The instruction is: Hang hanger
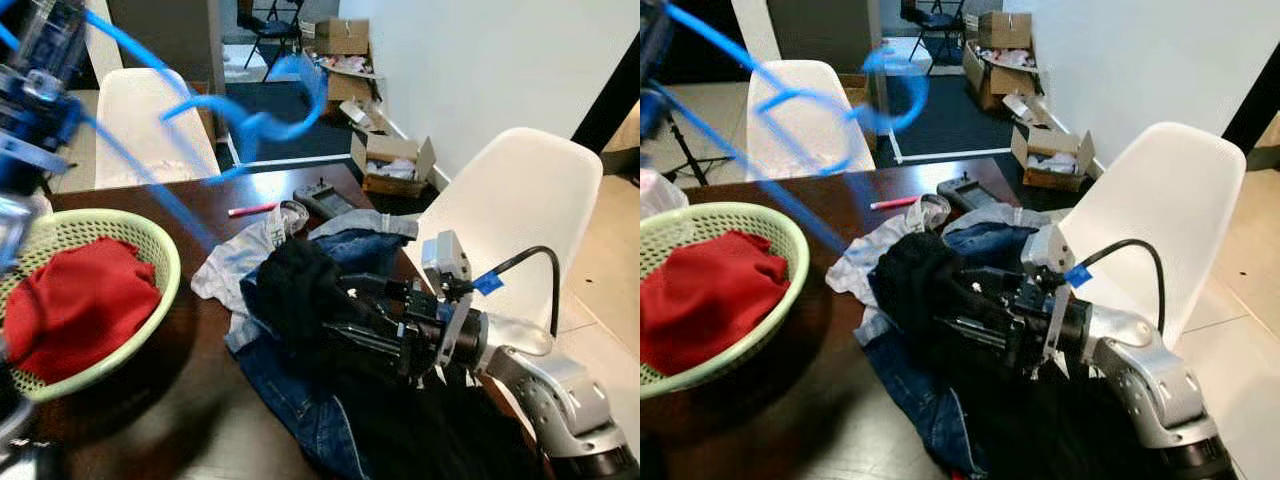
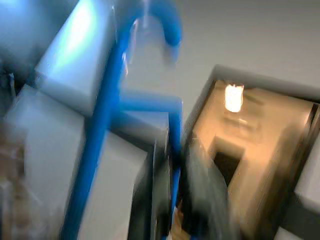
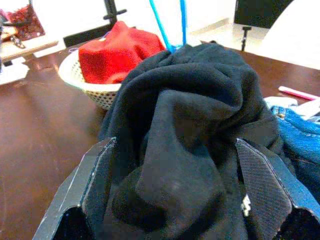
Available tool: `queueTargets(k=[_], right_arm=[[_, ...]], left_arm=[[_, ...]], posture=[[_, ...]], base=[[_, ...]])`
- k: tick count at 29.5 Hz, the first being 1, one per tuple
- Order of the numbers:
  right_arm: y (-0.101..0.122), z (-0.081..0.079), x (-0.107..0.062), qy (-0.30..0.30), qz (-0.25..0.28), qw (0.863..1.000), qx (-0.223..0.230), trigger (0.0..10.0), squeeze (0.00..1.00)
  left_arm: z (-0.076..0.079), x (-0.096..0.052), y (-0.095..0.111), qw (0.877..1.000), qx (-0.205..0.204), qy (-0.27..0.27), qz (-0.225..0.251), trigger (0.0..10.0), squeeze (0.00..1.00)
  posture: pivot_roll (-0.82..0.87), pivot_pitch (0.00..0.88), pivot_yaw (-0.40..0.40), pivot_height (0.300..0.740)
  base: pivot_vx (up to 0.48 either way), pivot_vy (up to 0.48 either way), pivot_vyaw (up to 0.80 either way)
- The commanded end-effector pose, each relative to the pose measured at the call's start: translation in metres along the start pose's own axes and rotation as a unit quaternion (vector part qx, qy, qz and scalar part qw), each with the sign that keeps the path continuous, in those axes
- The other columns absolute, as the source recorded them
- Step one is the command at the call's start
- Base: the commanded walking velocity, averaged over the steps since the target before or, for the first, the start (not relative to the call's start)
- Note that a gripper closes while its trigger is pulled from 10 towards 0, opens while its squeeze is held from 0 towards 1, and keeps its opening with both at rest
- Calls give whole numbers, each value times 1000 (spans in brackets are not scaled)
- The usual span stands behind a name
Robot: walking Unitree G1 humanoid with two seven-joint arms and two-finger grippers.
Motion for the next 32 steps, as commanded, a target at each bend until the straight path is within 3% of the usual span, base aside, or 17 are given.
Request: queueTargets(k=[1,2,5,8,10,11,12,13,15,17,23,25,28,32], right_arm=[[1,3,-1,-9,6,1000,0,10000,0],[6,5,-1,-15,27,999,6,10000,0],[15,7,-3,-17,66,998,19,10000,0],[19,7,-5,-16,82,996,25,10000,0],[36,11,-9,-16,159,986,53,10000,0],[36,11,-9,-16,159,986,53,10000,0],[48,13,-13,-14,214,974,74,10000,0],[48,13,-13,-14,214,974,74,10000,0],[63,15,-18,-4,283,954,93,10000,0],[68,14,-18,3,297,950,93,10000,0],[73,10,-8,12,282,957,69,10000,0],[75,7,-1,18,280,958,62,10000,0],[79,-6,19,43,255,966,26,10000,0],[83,-9,26,48,250,967,14,10000,0]], left_arm=[[4,1,3,1000,20,-17,-6,0,0],[9,3,10,999,43,-28,-2,0,0],[14,8,22,997,62,-42,20,0,0],[16,10,26,997,58,-48,34,0,0],[24,13,35,995,24,-73,64,0,0],[24,13,35,995,24,-73,64,0,0],[27,13,38,994,12,-86,69,0,0],[27,13,38,994,12,-86,69,0,0],[30,13,40,992,1,-104,68,0,0],[31,12,42,991,-6,-112,71,0,0],[31,10,45,988,-39,-127,82,0,0],[32,10,44,986,-61,-131,89,0,0],[33,8,35,974,-144,-136,110,0,0],[36,8,24,966,-186,-136,113,0,0]], posture=[[90,80,-57,740],[87,77,-55,740],[84,73,-56,740],[84,73,-55,740],[83,69,-57,740],[83,69,-57,740],[83,63,-58,740],[83,63,-58,740],[85,60,-60,740],[90,56,-60,740],[92,49,-58,740],[91,47,-58,740],[95,43,-55,740],[97,41,-51,740]], base=[[0,0,0],[0,0,0],[0,0,0],[0,0,0],[0,0,0],[0,0,0],[0,0,0],[0,0,0],[0,0,0],[0,0,0],[0,0,0],[0,0,0],[0,0,0],[0,0,0]])
Point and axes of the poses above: a point about 5 cm out from each wrist's last joint towards the gripper, its own x axis pointing out of the wrist towards the gripper, its own y axis along the axis of the wrist's last joint, z = x × y, the point moved 1 cm from there along x, pointing out of the wrist towards the gripper, and after that the axes turned 3 degrees about x, right-handed, at the moved point
